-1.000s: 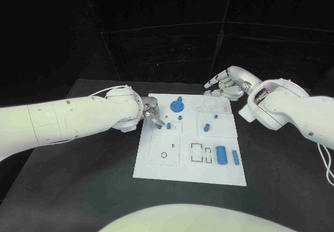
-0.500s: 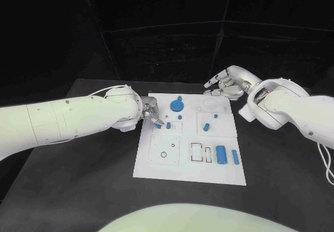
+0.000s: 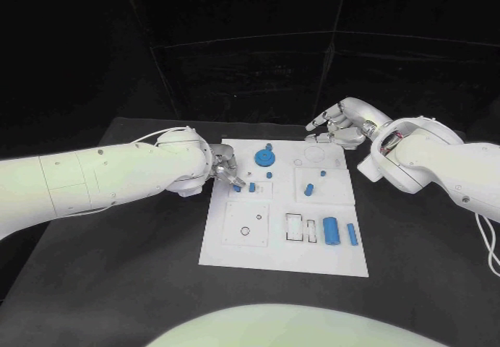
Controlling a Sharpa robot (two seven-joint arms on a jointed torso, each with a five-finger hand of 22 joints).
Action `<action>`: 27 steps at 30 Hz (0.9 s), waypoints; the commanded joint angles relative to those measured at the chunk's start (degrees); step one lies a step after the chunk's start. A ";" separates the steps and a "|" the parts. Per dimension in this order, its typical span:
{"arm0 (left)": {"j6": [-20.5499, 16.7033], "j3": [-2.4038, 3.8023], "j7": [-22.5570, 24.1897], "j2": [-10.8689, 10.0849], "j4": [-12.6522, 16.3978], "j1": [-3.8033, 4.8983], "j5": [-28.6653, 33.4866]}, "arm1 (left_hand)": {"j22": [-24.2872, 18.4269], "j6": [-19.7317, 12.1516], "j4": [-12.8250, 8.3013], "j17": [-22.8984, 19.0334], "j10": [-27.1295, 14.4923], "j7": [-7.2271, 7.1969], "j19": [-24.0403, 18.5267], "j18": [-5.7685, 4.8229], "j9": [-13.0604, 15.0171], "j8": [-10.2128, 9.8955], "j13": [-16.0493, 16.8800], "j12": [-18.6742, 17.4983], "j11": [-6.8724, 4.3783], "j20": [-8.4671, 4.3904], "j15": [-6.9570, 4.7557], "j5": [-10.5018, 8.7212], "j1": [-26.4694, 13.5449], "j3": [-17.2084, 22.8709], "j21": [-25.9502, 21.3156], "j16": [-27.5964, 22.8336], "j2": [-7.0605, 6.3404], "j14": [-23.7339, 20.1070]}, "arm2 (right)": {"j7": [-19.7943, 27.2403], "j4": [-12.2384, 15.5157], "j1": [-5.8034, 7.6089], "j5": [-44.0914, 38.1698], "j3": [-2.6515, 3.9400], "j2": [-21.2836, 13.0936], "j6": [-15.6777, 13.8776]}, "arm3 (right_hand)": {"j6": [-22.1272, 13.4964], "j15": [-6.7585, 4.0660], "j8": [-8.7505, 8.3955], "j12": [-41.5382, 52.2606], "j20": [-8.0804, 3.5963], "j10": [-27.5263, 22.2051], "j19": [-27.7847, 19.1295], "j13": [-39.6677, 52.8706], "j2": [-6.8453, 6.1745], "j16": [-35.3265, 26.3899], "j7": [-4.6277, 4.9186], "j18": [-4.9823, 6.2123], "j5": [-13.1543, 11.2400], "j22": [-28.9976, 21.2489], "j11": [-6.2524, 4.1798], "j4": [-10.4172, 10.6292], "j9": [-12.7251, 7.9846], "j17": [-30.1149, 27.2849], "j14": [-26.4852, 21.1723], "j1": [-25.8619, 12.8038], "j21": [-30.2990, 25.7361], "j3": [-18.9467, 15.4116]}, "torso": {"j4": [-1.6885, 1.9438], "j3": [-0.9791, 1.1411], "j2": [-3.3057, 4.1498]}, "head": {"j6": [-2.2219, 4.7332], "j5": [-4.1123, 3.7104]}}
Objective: Assemble the parts on the task board
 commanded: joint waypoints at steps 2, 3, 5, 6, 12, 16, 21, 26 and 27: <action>0.77 -0.01 -0.68 -0.06 -0.12 0.00 0.04 | 8.72 0.22 0.98 15.09 0.04 0.27 2.93 -1.15 -0.15 0.28 0.07 0.37 0.36 -0.15 -0.23 -0.17 -1.04 -0.63 0.34 0.18 0.19 5.96 | 0.52 0.11 0.10 -0.10 0.03 -0.05 0.07 | -0.13 -0.44 0.40 0.36 0.01 -0.05 -0.15 0.00 0.41 -0.30 -0.06 0.50 0.32 -0.08 -0.11 0.29 -0.04 6.33 3.85 -0.12 -0.26 -0.05 | 0.01 0.01 0.00 | -0.02 0.00; 0.75 -0.01 -0.68 -0.06 -0.14 0.00 0.05 | 8.73 0.22 1.14 15.09 0.04 0.27 2.93 -1.15 -0.16 0.30 0.09 0.39 0.36 -0.16 -0.23 -0.18 -1.19 -0.83 0.34 0.18 0.23 5.96 | 0.53 0.11 0.10 -0.10 0.03 -0.05 0.06 | -0.13 -0.44 0.40 0.36 0.01 -0.05 -0.15 0.00 0.41 -0.30 -0.06 0.50 0.32 -0.08 -0.11 0.29 -0.04 6.33 3.85 -0.12 -0.26 -0.05 | 0.02 0.01 0.00 | -0.02 -0.02; 0.73 -0.01 -0.67 -0.04 -0.18 0.00 0.05 | 8.75 0.22 1.37 15.09 0.02 0.27 2.94 -1.15 -0.17 0.33 0.07 0.37 0.36 -0.16 -0.24 -0.18 -1.39 -1.11 0.35 0.18 0.29 5.96 | 0.54 0.10 0.10 -0.10 0.03 -0.04 0.05 | -0.13 -0.44 0.40 0.36 0.01 -0.05 -0.15 0.00 0.41 -0.30 -0.06 0.50 0.32 -0.08 -0.11 0.29 -0.04 6.33 3.85 -0.12 -0.26 -0.05 | 0.02 0.01 -0.01 | -0.02 -0.03; 0.73 -0.01 -0.67 -0.02 -0.22 0.00 0.05 | 8.73 0.21 1.47 15.09 0.01 0.27 2.93 -1.15 -0.18 0.34 0.08 0.38 0.36 -0.17 -0.24 -0.18 -1.46 -1.23 0.32 0.18 0.34 5.96 | 0.55 0.09 0.10 -0.10 0.03 -0.02 0.04 | -0.13 -0.44 0.40 0.36 0.01 -0.05 -0.15 0.00 0.41 -0.30 -0.06 0.50 0.32 -0.08 -0.11 0.29 -0.04 6.33 3.85 -0.12 -0.26 -0.05 | 0.02 0.01 -0.02 | -0.01 -0.03; 0.75 -0.01 -0.67 0.06 -0.40 0.00 0.24 | 8.79 0.20 2.31 15.09 -0.02 0.30 2.95 -1.16 -0.24 0.42 0.14 0.43 0.38 -0.17 -0.23 -0.17 -2.13 -2.16 0.35 0.18 0.65 5.96 | 0.59 0.06 0.10 -0.10 0.03 0.01 0.01 | -0.13 -0.44 0.40 0.36 0.01 -0.05 -0.15 0.00 0.41 -0.30 -0.06 0.50 0.32 -0.08 -0.11 0.29 -0.04 6.33 3.85 -0.12 -0.26 -0.05 | 0.00 0.00 0.01 | -0.08 -0.08; 0.78 -0.01 -0.67 0.14 -0.55 0.01 0.28 | 8.81 0.20 2.70 15.09 -0.04 0.31 2.95 -1.16 -0.27 0.46 0.16 0.45 0.39 -0.17 -0.23 -0.17 -2.39 -2.57 0.35 0.18 0.80 5.96 | 0.60 0.05 0.10 -0.10 0.03 0.03 -0.01 | -0.13 -0.44 0.40 0.36 0.01 -0.05 -0.15 0.00 0.41 -0.30 -0.06 0.50 0.32 -0.08 -0.11 0.29 -0.04 6.33 3.85 -0.12 -0.26 -0.05 | -0.01 0.00 0.01 | -0.12 -0.06; 0.92 -0.01 -0.67 0.32 -0.83 0.02 0.42 | 8.78 0.19 3.12 15.09 -0.07 0.33 2.94 -1.15 -0.31 0.50 0.15 0.44 0.40 -0.17 -0.22 -0.17 -2.65 -3.01 0.30 0.18 0.98 5.96 | 0.61 0.06 0.10 -0.10 0.03 0.04 -0.03 | -0.11 -0.45 0.43 0.30 0.00 -0.09 -0.16 -0.07 0.39 -0.33 -0.07 0.51 0.30 -0.12 -0.11 0.45 -0.04 6.29 3.84 -0.26 -0.29 -0.15 | 0.01 0.01 0.03 | -0.17 -0.12; 1.24 0.00 -0.67 0.57 -1.01 0.02 0.53 | 8.78 0.17 3.41 15.09 -0.09 0.34 2.93 -1.15 -0.33 0.53 0.19 0.47 0.42 -0.17 -0.21 -0.19 -2.85 -3.44 0.28 0.18 0.98 5.96 | 0.61 0.07 0.10 -0.10 0.03 0.05 -0.03 | -0.11 -0.45 0.43 0.30 0.00 -0.09 -0.16 -0.07 0.39 -0.33 -0.07 0.51 0.30 -0.12 -0.11 0.45 -0.04 6.29 3.84 -0.26 -0.29 -0.15 | 0.02 0.00 -0.01 | -0.21 -0.18; 1.31 0.00 -0.66 0.62 -1.04 0.02 0.56 | 8.78 0.17 3.46 15.09 -0.10 0.34 2.93 -1.14 -0.34 0.53 0.16 0.45 0.43 -0.17 -0.21 -0.20 -2.89 -3.53 0.27 0.18 0.98 5.96 | 0.61 0.07 0.10 -0.10 0.03 0.05 -0.03 | -0.11 -0.45 0.43 0.30 0.00 -0.09 -0.16 -0.07 0.39 -0.33 -0.07 0.51 0.30 -0.12 -0.11 0.45 -0.04 6.29 3.84 -0.26 -0.29 -0.15 | 0.03 0.01 0.00 | -0.22 -0.21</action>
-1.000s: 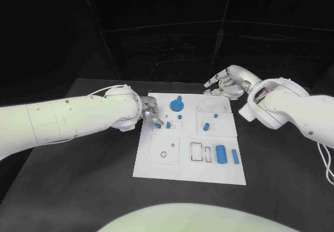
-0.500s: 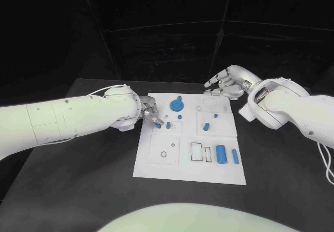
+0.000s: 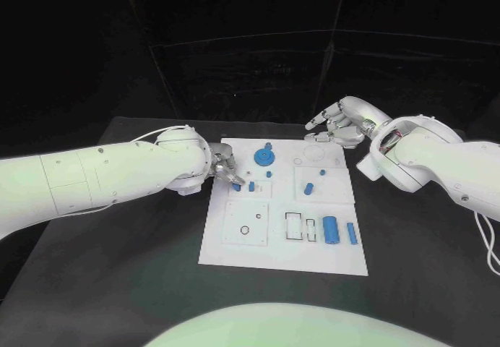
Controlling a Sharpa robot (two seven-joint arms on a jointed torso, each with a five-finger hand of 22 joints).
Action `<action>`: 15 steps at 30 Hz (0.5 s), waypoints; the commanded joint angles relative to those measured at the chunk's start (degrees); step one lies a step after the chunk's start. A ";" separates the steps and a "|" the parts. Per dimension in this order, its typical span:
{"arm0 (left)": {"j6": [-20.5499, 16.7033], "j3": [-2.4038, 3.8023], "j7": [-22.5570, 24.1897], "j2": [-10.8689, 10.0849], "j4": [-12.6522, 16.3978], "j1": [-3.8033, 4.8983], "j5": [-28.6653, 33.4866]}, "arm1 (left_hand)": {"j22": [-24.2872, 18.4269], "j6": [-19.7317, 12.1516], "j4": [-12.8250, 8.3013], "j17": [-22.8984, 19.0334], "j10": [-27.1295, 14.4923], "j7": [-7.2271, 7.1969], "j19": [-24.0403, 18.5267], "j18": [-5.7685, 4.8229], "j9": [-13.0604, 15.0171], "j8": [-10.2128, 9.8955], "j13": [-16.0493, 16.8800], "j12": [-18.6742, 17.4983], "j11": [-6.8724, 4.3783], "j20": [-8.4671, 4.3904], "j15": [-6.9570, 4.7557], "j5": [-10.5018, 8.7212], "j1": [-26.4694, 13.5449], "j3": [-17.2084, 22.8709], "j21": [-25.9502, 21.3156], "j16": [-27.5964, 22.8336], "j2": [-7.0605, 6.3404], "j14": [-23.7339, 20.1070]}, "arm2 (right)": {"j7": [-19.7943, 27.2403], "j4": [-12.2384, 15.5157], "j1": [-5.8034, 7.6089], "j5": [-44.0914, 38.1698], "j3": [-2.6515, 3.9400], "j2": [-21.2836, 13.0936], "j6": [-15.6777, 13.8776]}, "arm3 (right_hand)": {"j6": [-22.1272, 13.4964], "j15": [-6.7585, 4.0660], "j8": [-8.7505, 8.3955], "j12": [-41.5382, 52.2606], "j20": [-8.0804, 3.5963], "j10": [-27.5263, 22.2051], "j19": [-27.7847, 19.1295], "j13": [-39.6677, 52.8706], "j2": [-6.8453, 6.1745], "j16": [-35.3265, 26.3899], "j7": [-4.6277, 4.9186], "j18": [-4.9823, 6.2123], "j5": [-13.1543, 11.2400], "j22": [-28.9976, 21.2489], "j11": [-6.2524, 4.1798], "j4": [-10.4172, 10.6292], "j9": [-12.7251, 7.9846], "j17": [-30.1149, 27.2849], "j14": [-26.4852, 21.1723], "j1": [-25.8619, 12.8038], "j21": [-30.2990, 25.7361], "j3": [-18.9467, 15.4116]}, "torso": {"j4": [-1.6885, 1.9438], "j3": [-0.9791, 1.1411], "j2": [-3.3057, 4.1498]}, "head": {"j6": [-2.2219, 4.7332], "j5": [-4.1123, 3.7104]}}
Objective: Assemble the parts on the task board
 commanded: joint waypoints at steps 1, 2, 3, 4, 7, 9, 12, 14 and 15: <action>0.93 0.02 -0.50 0.18 -0.07 0.05 0.40 | 8.78 0.09 0.19 15.09 -0.09 0.46 2.93 -1.14 -0.06 0.31 0.04 0.23 0.43 -0.16 -0.21 -0.21 -0.53 -0.26 0.28 0.18 -0.10 5.96 | 0.54 0.08 0.10 -0.10 0.03 0.02 -0.01 | -0.11 -0.45 0.19 0.30 0.00 -0.09 -0.16 -0.07 0.39 -0.33 -0.07 0.51 0.30 -0.05 -0.11 0.27 -0.04 6.30 3.84 -0.26 -0.29 0.04 | 0.02 -0.01 0.00 | -0.02 -0.06; 1.00 0.02 -0.50 0.24 -0.10 0.05 0.42 | 8.80 0.09 0.23 15.09 -0.08 0.46 2.94 -1.15 -0.06 0.32 0.06 0.25 0.43 -0.16 -0.21 -0.21 -0.55 -0.33 0.29 0.18 -0.10 5.96 | 0.55 0.08 0.10 -0.10 0.03 0.03 -0.01 | -0.11 -0.45 0.19 0.30 0.00 -0.09 -0.16 -0.07 0.39 -0.33 -0.07 0.51 0.30 -0.05 -0.11 0.27 -0.04 6.30 3.84 -0.26 -0.29 0.04 | 0.02 0.01 0.00 | -0.03 -0.06; 1.03 0.02 -0.49 0.27 -0.11 0.05 0.44 | 8.81 0.09 0.26 15.09 -0.08 0.46 2.95 -1.15 -0.06 0.33 0.09 0.27 0.43 -0.16 -0.21 -0.21 -0.57 -0.38 0.30 0.18 -0.10 5.96 | 0.55 0.08 0.10 -0.10 0.03 0.03 -0.02 | -0.11 -0.45 0.19 0.30 0.00 -0.09 -0.16 -0.07 0.39 -0.33 -0.07 0.51 0.30 -0.05 -0.11 0.27 -0.04 6.30 3.84 -0.26 -0.29 0.04 | 0.02 0.01 0.00 | -0.03 -0.06; 1.05 0.02 -0.49 0.30 -0.13 0.06 0.45 | 8.81 0.09 0.29 15.09 -0.07 0.46 2.95 -1.15 -0.06 0.33 0.10 0.28 0.43 -0.16 -0.21 -0.22 -0.59 -0.42 0.31 0.18 -0.10 5.96 | 0.55 0.08 0.10 -0.10 0.03 0.03 -0.02 | -0.11 -0.45 0.19 0.30 0.00 -0.09 -0.16 -0.07 0.39 -0.33 -0.07 0.51 0.30 -0.05 -0.11 0.27 -0.04 6.30 3.84 -0.26 -0.29 0.04 | 0.02 0.01 0.00 | -0.03 -0.06; 1.12 0.02 -0.49 0.36 -0.16 0.06 0.47 | 8.83 0.10 0.32 15.09 -0.07 0.46 2.96 -1.16 -0.07 0.34 0.11 0.29 0.43 -0.16 -0.21 -0.22 -0.61 -0.47 0.33 0.18 -0.09 5.96 | 0.56 0.08 0.10 -0.10 0.03 0.04 -0.03 | -0.11 -0.45 0.19 0.30 0.00 -0.09 -0.16 -0.07 0.39 -0.33 -0.07 0.51 0.30 -0.05 -0.11 0.27 -0.04 6.30 3.84 -0.26 -0.29 0.04 | 0.05 -0.02 -0.01 | -0.03 -0.15; 1.17 0.02 -0.48 0.38 -0.17 0.06 0.47 | 8.87 0.12 0.47 15.09 -0.06 0.46 2.97 -1.17 -0.07 0.37 0.16 0.34 0.43 -0.16 -0.20 -0.22 -0.68 -0.69 0.36 0.18 -0.03 5.96 | 0.57 0.07 0.10 -0.10 0.03 0.03 -0.03 | -0.11 -0.45 0.19 0.30 0.00 -0.09 -0.16 -0.07 0.39 -0.33 -0.07 0.51 0.30 -0.05 -0.11 0.27 -0.04 6.30 3.84 -0.26 -0.29 0.04 | 0.06 -0.02 -0.01 | -0.04 -0.16; 1.26 0.02 -0.48 0.38 -0.15 0.06 0.48 | 8.98 0.17 0.88 15.09 0.02 0.46 3.02 -1.20 -0.10 0.42 0.35 0.50 0.43 -0.15 -0.19 -0.21 -0.89 -1.14 0.47 0.18 0.18 5.96 | 0.59 0.06 0.10 -0.10 0.03 0.04 -0.04 | -0.11 -0.45 0.20 0.30 0.00 -0.10 -0.17 -0.08 0.37 -0.38 -0.08 0.51 0.29 -0.09 -0.12 0.34 -0.04 6.23 3.82 -0.33 -0.32 -0.01 | 0.08 -0.02 -0.01 | -0.05 -0.16; 1.33 0.02 -0.47 0.36 -0.13 0.06 0.48 | 9.08 0.22 1.29 15.09 0.06 0.46 3.07 -1.22 -0.13 0.46 0.42 0.56 0.43 -0.14 -0.19 -0.20 -1.14 -1.59 0.57 0.18 0.33 5.96 | 0.59 0.05 0.10 -0.10 0.03 0.04 -0.05 | -0.11 -0.45 0.20 0.30 0.00 -0.10 -0.17 -0.08 0.37 -0.38 -0.08 0.51 0.29 -0.09 -0.12 0.34 -0.04 6.23 3.82 -0.33 -0.32 -0.01 | 0.06 -0.02 -0.01 | -0.04 -0.16; 1.35 0.02 -0.47 0.35 -0.12 0.06 0.48 | 9.10 0.23 1.47 15.09 0.07 0.46 3.08 -1.23 -0.14 0.48 0.44 0.58 0.42 -0.14 -0.19 -0.20 -1.23 -1.78 0.59 0.18 0.40 5.96 | 0.59 0.05 0.10 -0.10 0.03 0.05 -0.05 | -0.11 -0.45 0.20 0.30 0.00 -0.10 -0.17 -0.08 0.37 -0.38 -0.08 0.51 0.29 -0.09 -0.12 0.34 -0.04 6.23 3.82 -0.33 -0.32 -0.01 | 0.06 -0.02 -0.01 | -0.04 -0.16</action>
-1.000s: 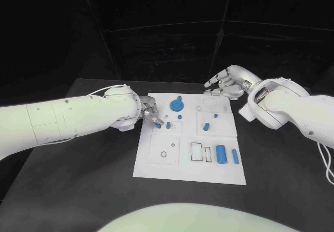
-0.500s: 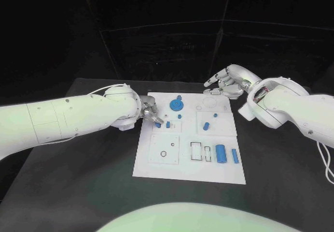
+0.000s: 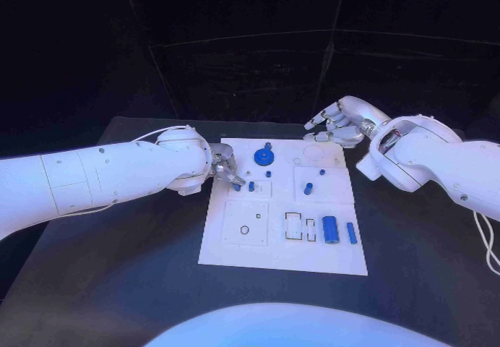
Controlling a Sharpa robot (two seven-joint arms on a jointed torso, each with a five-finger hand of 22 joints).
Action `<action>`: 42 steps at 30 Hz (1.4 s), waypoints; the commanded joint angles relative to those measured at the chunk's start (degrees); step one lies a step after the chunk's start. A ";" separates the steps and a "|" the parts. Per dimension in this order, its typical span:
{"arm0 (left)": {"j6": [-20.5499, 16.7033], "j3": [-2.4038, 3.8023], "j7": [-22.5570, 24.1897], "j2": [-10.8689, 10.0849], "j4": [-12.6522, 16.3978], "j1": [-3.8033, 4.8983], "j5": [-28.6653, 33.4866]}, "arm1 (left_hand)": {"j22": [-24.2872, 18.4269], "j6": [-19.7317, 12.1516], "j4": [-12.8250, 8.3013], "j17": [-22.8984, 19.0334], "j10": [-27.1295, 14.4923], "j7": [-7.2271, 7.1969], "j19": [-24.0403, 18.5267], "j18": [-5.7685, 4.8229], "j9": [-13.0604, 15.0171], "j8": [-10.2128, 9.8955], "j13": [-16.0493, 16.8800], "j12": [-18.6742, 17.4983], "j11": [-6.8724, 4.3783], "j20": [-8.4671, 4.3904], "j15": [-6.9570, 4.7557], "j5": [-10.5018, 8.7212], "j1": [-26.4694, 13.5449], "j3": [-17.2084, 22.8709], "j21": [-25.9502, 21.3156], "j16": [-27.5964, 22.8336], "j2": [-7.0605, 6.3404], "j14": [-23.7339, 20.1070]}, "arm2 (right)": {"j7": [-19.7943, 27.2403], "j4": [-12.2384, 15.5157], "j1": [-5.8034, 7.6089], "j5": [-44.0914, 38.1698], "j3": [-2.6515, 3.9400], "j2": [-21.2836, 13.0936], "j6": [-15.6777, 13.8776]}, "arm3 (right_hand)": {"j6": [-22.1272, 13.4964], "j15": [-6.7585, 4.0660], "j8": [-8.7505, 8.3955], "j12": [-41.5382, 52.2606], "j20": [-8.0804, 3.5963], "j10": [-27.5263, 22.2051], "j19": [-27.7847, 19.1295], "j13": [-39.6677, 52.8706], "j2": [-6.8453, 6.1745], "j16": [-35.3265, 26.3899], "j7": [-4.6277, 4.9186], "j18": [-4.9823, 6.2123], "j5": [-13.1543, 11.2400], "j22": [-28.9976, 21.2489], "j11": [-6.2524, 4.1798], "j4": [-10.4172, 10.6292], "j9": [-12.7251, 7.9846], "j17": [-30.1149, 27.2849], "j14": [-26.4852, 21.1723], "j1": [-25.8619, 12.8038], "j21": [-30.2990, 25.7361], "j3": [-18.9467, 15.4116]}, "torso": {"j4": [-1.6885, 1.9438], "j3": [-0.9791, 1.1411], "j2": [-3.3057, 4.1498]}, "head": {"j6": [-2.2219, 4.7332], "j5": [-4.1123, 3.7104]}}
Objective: Assemble the parts on the task board
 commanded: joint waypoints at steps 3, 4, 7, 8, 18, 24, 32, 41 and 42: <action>0.76 0.02 -0.44 -0.01 0.07 0.05 0.29 | 9.21 0.11 1.39 15.09 0.13 0.30 3.13 -0.67 -0.18 0.31 0.23 0.34 0.45 -0.12 -0.17 -0.21 -1.46 -1.53 0.42 0.18 0.40 5.96 | 0.54 0.04 0.10 -0.09 0.03 0.03 -0.05 | -0.11 -0.45 0.20 0.30 0.00 -0.10 -0.17 -0.08 0.38 -0.38 -0.08 0.51 0.29 -0.10 -0.12 0.34 -0.04 6.24 3.82 -0.33 -0.32 -0.01 | -0.03 0.00 0.02 | -0.03 0.01; 0.75 0.02 -0.44 -0.02 0.06 0.05 0.29 | 9.21 0.11 1.74 15.09 0.12 0.31 3.13 -0.67 -0.20 0.32 0.22 0.33 0.46 -0.12 -0.16 -0.20 -1.70 -1.88 0.41 0.18 0.47 5.96 | 0.54 0.04 0.10 -0.09 0.03 0.03 -0.06 | -0.11 -0.45 0.20 0.30 0.00 -0.10 -0.17 -0.08 0.38 -0.38 -0.08 0.51 0.29 -0.10 -0.12 0.34 -0.04 6.24 3.82 -0.33 -0.32 -0.01 | -0.04 -0.01 0.03 | 0.00 0.00; 0.62 0.02 -0.44 -0.01 -0.02 0.05 0.29 | 9.25 0.15 2.93 15.09 0.14 0.33 3.14 -0.67 -0.29 0.37 0.32 0.40 0.48 -0.11 -0.16 -0.21 -2.41 -3.10 0.42 0.18 0.77 5.96 | 0.54 0.03 0.10 -0.09 0.03 0.04 -0.06 | -0.11 -0.45 0.21 0.28 0.00 -0.11 -0.16 -0.10 0.36 -0.39 -0.08 0.51 0.29 -0.10 -0.12 0.39 -0.04 6.22 3.82 -0.39 -0.32 -0.05 | -0.03 -0.03 0.01 | 0.01 0.00; 0.58 0.02 -0.44 0.00 -0.06 0.05 0.29 | 9.27 0.15 3.29 15.09 0.13 0.33 3.15 -0.67 -0.32 0.38 0.35 0.42 0.48 -0.11 -0.16 -0.22 -2.57 -3.49 0.43 0.18 0.87 5.96 | 0.54 0.03 0.10 -0.09 0.03 0.04 -0.07 | -0.12 -0.45 0.21 0.28 0.00 -0.12 -0.16 -0.11 0.35 -0.40 -0.08 0.51 0.28 -0.10 -0.11 0.41 -0.04 6.22 3.82 -0.41 -0.32 -0.06 | -0.03 -0.01 0.01 | -0.01 0.01; 0.52 0.02 -0.43 0.17 -0.25 0.06 0.29 | 9.55 0.23 5.48 15.09 0.26 0.25 3.27 -0.74 -0.44 0.56 0.73 0.72 0.42 -0.16 -0.21 -0.20 -3.21 -6.16 0.67 0.18 1.47 5.96 | 0.51 -0.02 0.10 -0.09 0.03 0.05 -0.31 | -0.13 -0.45 0.22 0.24 0.00 -0.15 -0.19 -0.15 0.35 -0.43 -0.08 0.52 0.29 -0.16 -0.11 0.55 -0.04 6.18 3.81 -0.54 -0.36 -0.14 | -0.04 0.01 -0.02 | -0.11 -0.12; 0.54 0.03 -0.43 0.22 -0.20 0.06 0.29 | 9.54 0.24 5.53 15.09 0.26 0.23 3.27 -0.74 -0.44 0.58 0.72 0.72 0.40 -0.16 -0.22 -0.17 -3.08 -6.26 0.66 0.18 1.61 5.96 | 0.51 -0.01 0.10 -0.09 0.04 0.03 -0.35 | -0.13 -0.45 0.22 0.24 0.00 -0.15 -0.19 -0.15 0.35 -0.43 -0.08 0.52 0.29 -0.16 -0.11 0.55 -0.04 6.18 3.81 -0.54 -0.36 -0.14 | -0.03 0.01 -0.03 | -0.09 -0.17; 0.65 0.03 -0.47 0.23 0.11 0.07 0.29 | 9.55 0.24 5.54 15.09 0.28 0.21 3.27 -0.73 -0.45 0.61 0.77 0.75 0.38 -0.17 -0.23 -0.13 -2.85 -6.35 0.65 0.18 1.80 5.96 | 0.47 -0.03 0.10 -0.09 0.04 0.02 -0.34 | -0.13 -0.45 0.22 0.24 0.00 -0.15 -0.19 -0.15 0.35 -0.43 -0.08 0.52 0.29 -0.16 -0.11 0.55 -0.04 6.18 3.81 -0.54 -0.36 -0.14 | -0.01 0.00 -0.02 | -0.11 -0.18; 0.76 0.04 -0.53 0.05 0.59 0.14 0.29 | 9.61 0.24 5.55 15.09 0.28 0.18 3.30 -0.75 -0.46 0.65 0.77 0.74 0.35 -0.19 -0.25 -0.09 -2.46 -6.49 0.71 0.18 2.11 5.96 | 0.48 -0.16 0.10 -0.09 0.04 0.06 -0.29 | -0.13 -0.45 0.22 0.24 0.00 -0.15 -0.19 -0.15 0.35 -0.43 -0.08 0.52 0.29 -0.16 -0.11 0.55 -0.04 6.18 3.81 -0.54 -0.36 -0.14 | 0.01 0.00 -0.03 | -0.10 -0.13; 0.74 0.04 -0.54 0.02 0.62 0.14 0.29 | 9.61 0.24 5.55 15.09 0.28 0.18 3.30 -0.75 -0.46 0.65 0.77 0.74 0.35 -0.19 -0.25 -0.09 -2.46 -6.49 0.71 0.18 2.11 5.96 | 0.48 -0.16 0.10 -0.09 0.04 0.06 -0.29 | -0.13 -0.45 0.22 0.24 0.00 -0.15 -0.19 -0.15 0.35 -0.43 -0.08 0.52 0.29 -0.16 -0.11 0.55 -0.04 6.18 3.81 -0.54 -0.36 -0.14 | -0.01 -0.01 -0.02 | -0.08 -0.15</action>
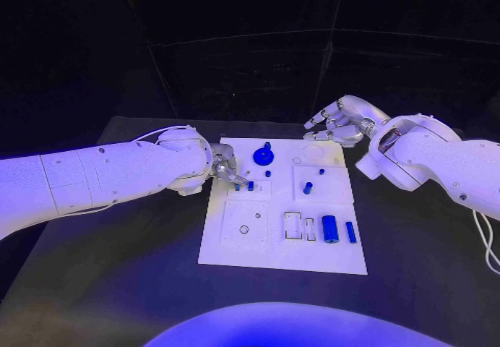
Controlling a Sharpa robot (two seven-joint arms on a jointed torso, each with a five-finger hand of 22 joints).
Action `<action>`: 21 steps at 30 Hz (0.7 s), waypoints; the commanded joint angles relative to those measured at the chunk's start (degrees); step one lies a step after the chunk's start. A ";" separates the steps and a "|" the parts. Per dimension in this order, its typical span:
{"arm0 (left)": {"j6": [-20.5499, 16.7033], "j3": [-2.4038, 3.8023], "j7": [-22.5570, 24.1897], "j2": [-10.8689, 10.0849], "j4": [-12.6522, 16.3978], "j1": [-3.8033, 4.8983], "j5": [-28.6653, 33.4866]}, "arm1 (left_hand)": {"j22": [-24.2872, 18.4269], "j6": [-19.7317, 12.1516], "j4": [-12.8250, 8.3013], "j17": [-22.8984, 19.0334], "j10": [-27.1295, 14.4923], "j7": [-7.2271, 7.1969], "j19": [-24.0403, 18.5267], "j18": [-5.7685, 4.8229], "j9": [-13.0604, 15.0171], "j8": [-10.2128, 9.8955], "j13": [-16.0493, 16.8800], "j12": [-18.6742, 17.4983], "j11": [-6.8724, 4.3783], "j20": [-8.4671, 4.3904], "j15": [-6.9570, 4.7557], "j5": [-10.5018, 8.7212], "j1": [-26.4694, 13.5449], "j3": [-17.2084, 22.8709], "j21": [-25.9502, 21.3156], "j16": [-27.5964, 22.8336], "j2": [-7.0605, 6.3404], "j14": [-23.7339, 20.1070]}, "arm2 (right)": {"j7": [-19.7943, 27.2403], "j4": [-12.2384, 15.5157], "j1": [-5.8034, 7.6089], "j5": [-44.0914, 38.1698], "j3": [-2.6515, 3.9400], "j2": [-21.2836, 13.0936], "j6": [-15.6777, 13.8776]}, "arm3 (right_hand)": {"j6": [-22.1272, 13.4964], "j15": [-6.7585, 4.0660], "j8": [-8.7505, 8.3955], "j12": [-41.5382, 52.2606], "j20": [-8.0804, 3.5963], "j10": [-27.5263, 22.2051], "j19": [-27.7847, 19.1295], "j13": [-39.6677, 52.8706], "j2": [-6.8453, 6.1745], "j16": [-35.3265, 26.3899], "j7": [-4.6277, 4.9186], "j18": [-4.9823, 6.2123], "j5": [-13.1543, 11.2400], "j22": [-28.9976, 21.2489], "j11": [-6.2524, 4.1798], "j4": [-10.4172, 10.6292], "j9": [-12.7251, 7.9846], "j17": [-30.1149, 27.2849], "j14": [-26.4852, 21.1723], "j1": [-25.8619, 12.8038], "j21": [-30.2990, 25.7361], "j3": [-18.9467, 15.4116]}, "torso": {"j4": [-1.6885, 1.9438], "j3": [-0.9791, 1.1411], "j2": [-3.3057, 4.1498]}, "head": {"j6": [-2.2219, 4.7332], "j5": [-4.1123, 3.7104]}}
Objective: Assemble the parts on the task board
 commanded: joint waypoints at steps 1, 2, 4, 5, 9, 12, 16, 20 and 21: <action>0.45 0.05 -0.51 -0.11 0.21 0.12 0.13 | 9.61 0.25 0.05 15.09 0.08 0.18 3.30 -0.82 -0.05 0.20 0.07 0.24 0.14 -0.19 -0.25 -0.09 -0.11 -0.35 0.27 0.18 0.49 5.96 | 0.45 0.03 0.10 -0.09 0.04 0.05 -0.24 | -0.13 -0.45 0.22 0.24 0.00 -0.15 -0.19 -0.06 0.05 -0.22 -0.08 0.53 0.29 -0.06 -0.11 0.39 -0.05 6.19 3.81 -0.24 -0.36 0.02 | 0.00 -0.02 0.03 | 0.06 0.02; 0.44 0.05 -0.51 -0.14 0.20 0.13 0.13 | 9.58 0.24 0.04 15.09 0.08 0.18 3.28 -0.81 -0.06 0.21 0.06 0.23 0.14 -0.20 -0.27 -0.08 0.03 -0.40 0.23 0.18 0.58 5.96 | 0.45 0.02 0.10 -0.09 0.04 0.05 -0.23 | -0.13 -0.45 0.22 0.24 0.00 -0.15 -0.19 -0.06 0.05 -0.22 -0.08 0.53 0.29 -0.06 -0.11 0.39 -0.05 6.19 3.81 -0.24 -0.36 0.02 | 0.02 -0.02 0.04 | 0.07 0.02; 0.42 0.05 -0.52 -0.19 0.14 0.16 0.13 | 9.58 0.24 0.04 15.09 0.07 0.18 3.28 -0.81 -0.06 0.21 0.06 0.23 0.14 -0.20 -0.27 -0.08 0.04 -0.40 0.23 0.18 0.59 5.96 | 0.45 0.00 0.10 -0.09 0.04 0.06 -0.23 | -0.13 -0.45 0.22 0.24 0.00 -0.15 -0.19 -0.06 0.05 -0.22 -0.08 0.53 0.29 -0.06 -0.11 0.39 -0.05 6.19 3.81 -0.24 -0.36 0.02 | 0.04 -0.01 0.02 | 0.06 0.04; 0.40 0.05 -0.52 -0.23 0.10 0.17 0.13 | 9.58 0.24 0.04 15.09 0.07 0.18 3.28 -0.81 -0.06 0.21 0.06 0.23 0.14 -0.20 -0.27 -0.08 0.04 -0.40 0.23 0.18 0.59 5.96 | 0.45 0.00 0.10 -0.09 0.04 0.07 -0.22 | -0.13 -0.45 0.22 0.24 0.00 -0.15 -0.19 -0.06 0.05 -0.22 -0.08 0.53 0.29 -0.06 -0.11 0.39 -0.05 6.19 3.81 -0.24 -0.36 0.02 | 0.04 -0.01 0.01 | 0.09 0.05; 0.24 0.07 -0.53 -0.51 0.01 0.20 0.13 | 9.37 0.18 0.03 15.09 -0.03 0.20 3.18 -0.74 -0.07 0.20 -0.20 0.02 0.14 -0.21 -0.28 -0.10 0.16 -0.53 -0.04 0.18 0.57 5.96 | 0.45 -0.04 0.10 -0.09 0.04 0.08 -0.22 | -0.13 -0.45 0.22 0.24 0.00 -0.15 -0.19 -0.06 0.05 -0.22 -0.08 0.53 0.29 -0.06 -0.11 0.39 -0.05 6.19 3.81 -0.24 -0.36 0.02 | -0.02 -0.02 0.01 | 0.11 0.04; -0.44 0.11 -0.49 -0.90 0.15 0.24 0.13 | 9.14 -0.10 0.21 15.09 -0.33 0.31 3.06 -0.66 -0.12 0.13 -0.78 -0.48 0.21 -0.23 -0.28 -0.17 0.22 -1.12 -0.35 0.18 0.38 5.96 | 0.45 -0.12 0.10 -0.09 0.04 0.09 -0.21 | -0.13 -0.45 0.22 0.24 0.00 -0.15 -0.19 -0.06 0.05 -0.22 -0.08 0.53 0.29 -0.06 -0.11 0.39 -0.05 6.19 3.81 -0.24 -0.36 0.02 | -0.03 -0.04 0.01 | 0.27 -0.05; -4.86 0.24 0.10 -1.60 0.61 0.48 2.41 | 7.51 -1.42 0.84 15.09 -2.17 0.75 2.19 -0.14 -0.25 -0.12 -3.89 -3.14 0.55 -0.16 -0.13 -0.15 -0.54 -3.20 -2.52 0.18 0.10 5.96 | 0.45 -0.22 0.10 -0.09 0.04 0.09 -0.22 | -0.14 -0.45 0.24 0.31 0.00 -0.10 -0.17 -0.01 0.11 -0.25 -0.10 0.52 0.33 -0.05 -0.12 0.58 -0.05 6.16 3.80 -0.37 -0.37 -0.05 | 0.00 -0.07 0.02 | 0.35 -0.10; -13.12 0.28 3.07 -2.23 0.77 0.88 8.15 | -3.14 -6.11 0.80 11.34 -11.13 2.57 -3.98 2.86 -0.71 -1.40 -17.10 -14.98 2.25 0.80 1.07 0.05 0.34 -5.57 -16.77 -2.61 0.38 4.62 | 0.44 -0.31 0.10 -0.09 0.04 0.12 -0.24 | -0.14 -0.45 0.24 0.31 0.00 -0.10 -0.17 -0.01 0.11 -0.25 -0.10 0.52 0.33 -0.05 -0.12 0.58 -0.05 6.16 3.80 -0.37 -0.37 -0.05 | -0.02 -0.05 0.01 | 0.39 -0.18; -15.12 0.28 4.43 -2.35 0.74 0.96 9.86 | -6.89 -7.41 0.85 8.24 -12.73 3.19 -6.20 3.79 -0.92 -1.83 -18.07 -16.08 2.83 1.25 1.55 0.08 0.70 -6.21 -21.85 -5.13 0.36 3.43 | 0.44 -0.33 0.10 -0.09 0.04 0.12 -0.24 | -0.14 -0.45 0.24 0.31 0.00 -0.10 -0.17 -0.01 0.11 -0.25 -0.10 0.52 0.33 -0.05 -0.12 0.58 -0.05 6.16 3.80 -0.37 -0.37 -0.05 | 0.00 -0.04 -0.01 | 0.41 -0.24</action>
